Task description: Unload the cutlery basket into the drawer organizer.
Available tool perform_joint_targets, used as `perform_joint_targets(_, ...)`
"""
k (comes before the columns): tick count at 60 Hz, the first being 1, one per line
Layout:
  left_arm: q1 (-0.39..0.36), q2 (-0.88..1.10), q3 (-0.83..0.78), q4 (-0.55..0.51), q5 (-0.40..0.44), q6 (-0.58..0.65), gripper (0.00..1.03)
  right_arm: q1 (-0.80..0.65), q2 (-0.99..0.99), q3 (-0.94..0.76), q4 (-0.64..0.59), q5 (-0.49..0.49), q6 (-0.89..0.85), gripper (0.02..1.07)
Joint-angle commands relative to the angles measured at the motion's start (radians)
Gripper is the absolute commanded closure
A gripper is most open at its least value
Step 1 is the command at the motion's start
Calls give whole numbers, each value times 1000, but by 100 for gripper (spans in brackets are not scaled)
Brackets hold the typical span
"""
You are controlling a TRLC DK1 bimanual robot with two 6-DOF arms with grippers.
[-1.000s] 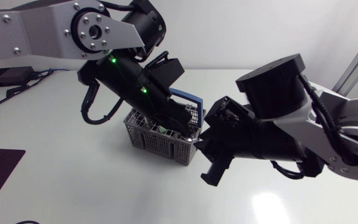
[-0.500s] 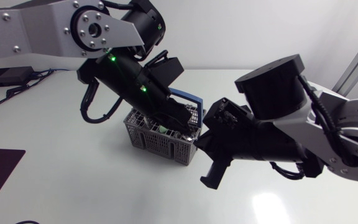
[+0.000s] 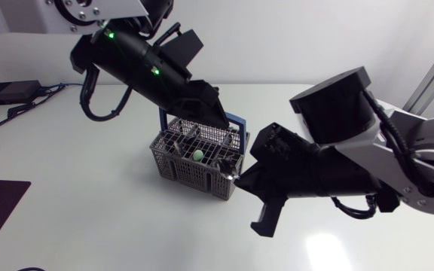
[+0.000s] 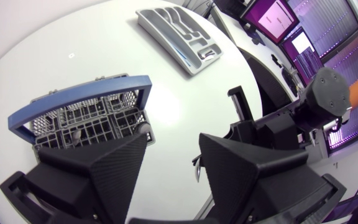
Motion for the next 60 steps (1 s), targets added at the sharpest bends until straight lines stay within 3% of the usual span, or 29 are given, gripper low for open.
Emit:
perform_joint_targets(1,36,-30,36,8,17,-27,35,-35,-31,-10,-29,-28,-39,101)
perform_joint_targets(27,187,-93,-33,10,-29,22,35,-388,-55,-10,-196,-251,-345,101)
perform_joint_targets(43,243,-133,-115,10,-31,43,35,-546,-3,-21,-260,-288,-579,101)
perform_joint_targets(60,239,-156,-193,13,-91,65,28,-770,90,-4,-349,-318,-861,101)
